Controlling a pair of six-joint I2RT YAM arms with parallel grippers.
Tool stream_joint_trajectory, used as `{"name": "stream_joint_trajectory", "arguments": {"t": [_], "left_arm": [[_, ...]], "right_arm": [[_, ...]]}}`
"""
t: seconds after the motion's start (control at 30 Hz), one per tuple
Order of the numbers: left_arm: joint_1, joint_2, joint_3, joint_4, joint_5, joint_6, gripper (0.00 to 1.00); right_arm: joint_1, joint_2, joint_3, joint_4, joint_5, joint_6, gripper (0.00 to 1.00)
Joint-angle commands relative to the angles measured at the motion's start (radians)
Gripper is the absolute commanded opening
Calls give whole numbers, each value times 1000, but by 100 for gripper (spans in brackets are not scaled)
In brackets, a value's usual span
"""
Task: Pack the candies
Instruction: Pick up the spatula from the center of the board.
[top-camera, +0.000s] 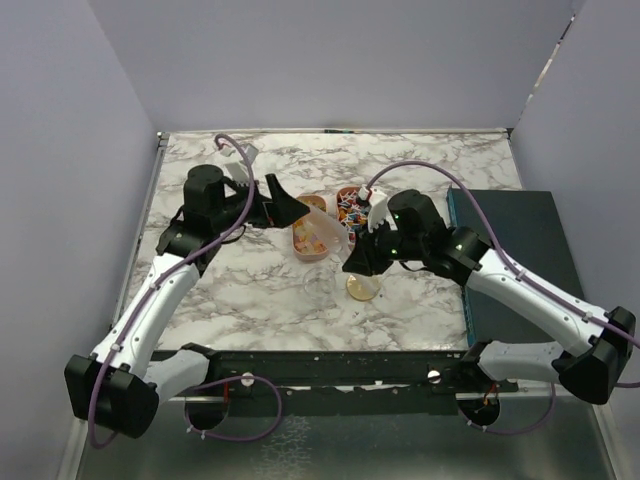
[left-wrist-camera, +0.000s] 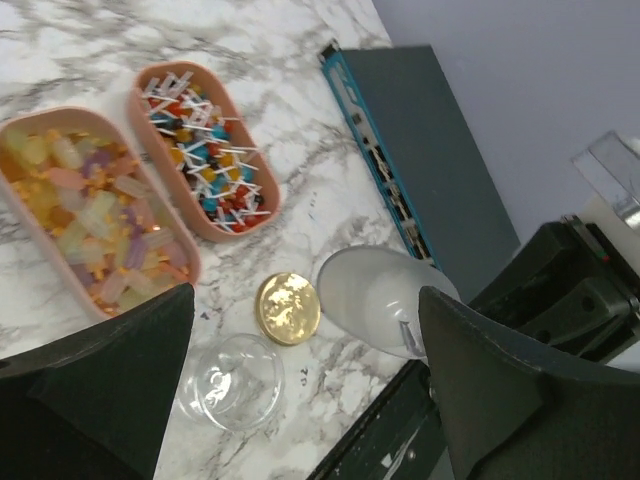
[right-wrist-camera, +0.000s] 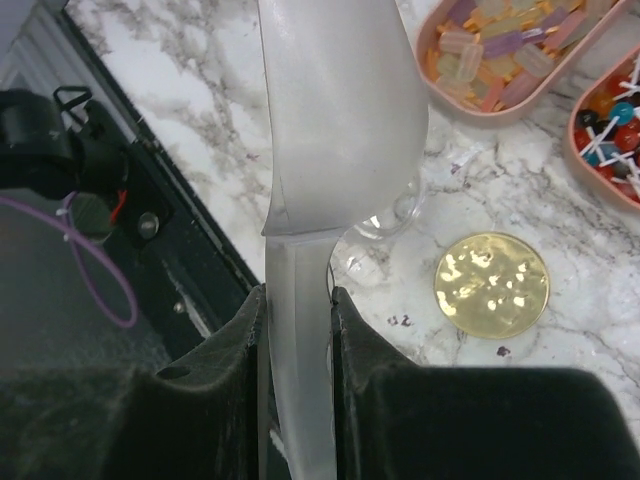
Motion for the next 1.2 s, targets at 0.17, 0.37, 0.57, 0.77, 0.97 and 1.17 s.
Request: {"name": "stream_joint_trajectory", "arguments": {"t": [0.17, 0.37, 0.57, 0.77, 0.97, 1.17], "left_arm": [[-270, 25, 81, -66, 62, 200, 93], [-310, -25, 67, -78, 96, 242, 90], [-330, -59, 37, -63, 155, 263, 78], [-372, -77, 22, -43, 229, 277, 68], [-395, -87, 11, -34, 288, 277, 54], [-403, -89, -3, -34, 306, 280, 29]], "right_arm": [[-4, -179, -50, -169, -199, -12, 1], [-3, -325, -108, -183, -310, 19, 1], [-3, -412, -145, -184, -415, 32, 1], [-3, -417, -152, -185, -487, 22, 1], [-4, -396, -151, -186, -537, -5, 1], [-4, -390, -147, -196, -519, -19, 1]]}}
